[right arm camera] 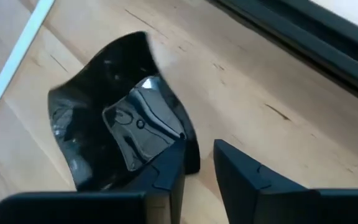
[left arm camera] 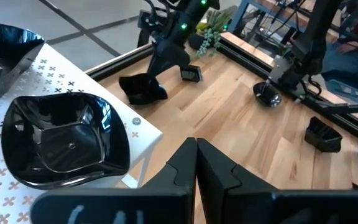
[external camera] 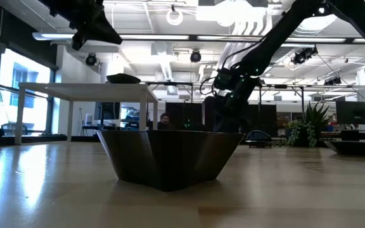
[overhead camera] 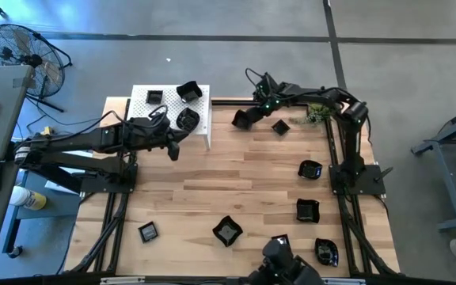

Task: Pick & Place Mini shaped plates
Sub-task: Stack the black distorted square plate on top of the other black distorted square plate on the shelf

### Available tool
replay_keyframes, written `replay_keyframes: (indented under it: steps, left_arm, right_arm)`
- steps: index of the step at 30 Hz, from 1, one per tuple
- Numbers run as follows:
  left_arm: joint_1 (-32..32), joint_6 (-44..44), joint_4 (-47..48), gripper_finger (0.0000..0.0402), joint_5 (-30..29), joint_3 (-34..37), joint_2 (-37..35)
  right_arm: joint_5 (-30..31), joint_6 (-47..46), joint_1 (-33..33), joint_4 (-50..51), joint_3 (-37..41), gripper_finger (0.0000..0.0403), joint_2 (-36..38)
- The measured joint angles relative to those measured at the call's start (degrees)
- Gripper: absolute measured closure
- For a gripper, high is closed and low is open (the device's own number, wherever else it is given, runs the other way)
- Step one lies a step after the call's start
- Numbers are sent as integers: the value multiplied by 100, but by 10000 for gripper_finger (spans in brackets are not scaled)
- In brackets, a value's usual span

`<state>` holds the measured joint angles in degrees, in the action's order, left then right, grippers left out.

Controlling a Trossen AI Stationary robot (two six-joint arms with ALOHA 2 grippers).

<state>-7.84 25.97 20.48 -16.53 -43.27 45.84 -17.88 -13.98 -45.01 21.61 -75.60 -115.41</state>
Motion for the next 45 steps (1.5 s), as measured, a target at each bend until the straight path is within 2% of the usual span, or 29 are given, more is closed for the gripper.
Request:
replay_keyframes:
  steps: [12, 20, 27, 31, 35, 41, 45]
  left_arm:
    - [0, -19, 76, 396, 65, -2, 1]
    - [0, -132, 74, 396, 63, -6, 1]
    - [-2, -150, 71, 396, 100, -11, 1]
    - [0, -156, 74, 396, 145, -11, 1]
    - [0, -188, 77, 396, 234, -11, 1]
    - [-2, -235, 197, 396, 574, -11, 1]
    - [-2, -409, 414, 396, 812, -11, 14]
  right_arm:
    - [-225, -231, 4, -313, 1, 398, -16]
    - [-397, -248, 17, -216, 1, 400, 80]
    - [-348, -247, 182, 475, 1, 401, 857]
    - [-131, -198, 627, 1172, 19, 400, 1380]
    - [-21, -644, 1408, 977, 558, 400, 1814]
    - [441, -1918, 2701, -660, 1481, 400, 1940]
    - [749, -2461, 3163, -1470, 1499, 401, 1541]
